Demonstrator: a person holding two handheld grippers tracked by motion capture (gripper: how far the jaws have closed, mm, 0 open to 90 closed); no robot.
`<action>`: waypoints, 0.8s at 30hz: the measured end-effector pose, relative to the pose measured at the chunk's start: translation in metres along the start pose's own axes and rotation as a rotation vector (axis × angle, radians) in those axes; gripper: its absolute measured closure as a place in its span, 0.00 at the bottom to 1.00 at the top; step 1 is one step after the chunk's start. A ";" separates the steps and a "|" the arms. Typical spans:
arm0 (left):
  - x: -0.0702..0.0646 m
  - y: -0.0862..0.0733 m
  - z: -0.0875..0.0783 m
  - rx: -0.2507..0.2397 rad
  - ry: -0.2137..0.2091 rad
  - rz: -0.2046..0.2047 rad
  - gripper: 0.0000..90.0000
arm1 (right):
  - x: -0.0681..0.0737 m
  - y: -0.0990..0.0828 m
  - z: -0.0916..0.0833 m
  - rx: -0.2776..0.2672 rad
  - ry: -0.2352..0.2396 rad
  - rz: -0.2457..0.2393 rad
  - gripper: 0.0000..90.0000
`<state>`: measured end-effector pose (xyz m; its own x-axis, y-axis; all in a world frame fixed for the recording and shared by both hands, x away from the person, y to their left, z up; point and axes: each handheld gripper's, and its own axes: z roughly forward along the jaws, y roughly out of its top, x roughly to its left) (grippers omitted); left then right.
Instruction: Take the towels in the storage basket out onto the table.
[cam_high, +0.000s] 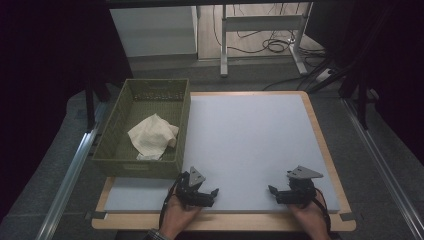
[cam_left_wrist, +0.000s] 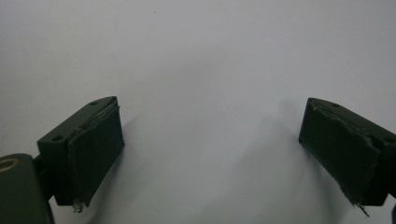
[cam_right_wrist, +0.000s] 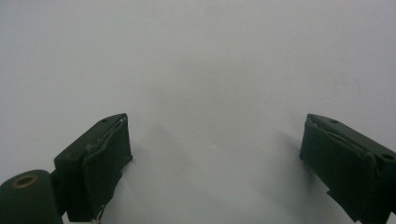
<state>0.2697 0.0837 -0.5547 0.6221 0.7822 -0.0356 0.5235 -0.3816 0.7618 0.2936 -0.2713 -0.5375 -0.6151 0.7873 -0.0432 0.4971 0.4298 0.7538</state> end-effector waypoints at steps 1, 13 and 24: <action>0.000 0.000 0.000 0.001 0.000 0.000 0.07 | 0.000 0.000 0.000 0.000 0.000 0.000 0.10; 0.000 0.001 0.000 0.009 0.003 -0.004 0.07 | 0.000 0.000 0.000 0.001 -0.001 0.000 0.10; 0.001 0.004 0.001 0.026 -0.007 0.013 0.07 | 0.000 0.000 0.000 0.002 -0.001 0.001 0.10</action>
<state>0.2728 0.0820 -0.5521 0.6331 0.7735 -0.0299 0.5302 -0.4051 0.7449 0.2938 -0.2711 -0.5375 -0.6139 0.7882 -0.0434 0.4986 0.4298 0.7527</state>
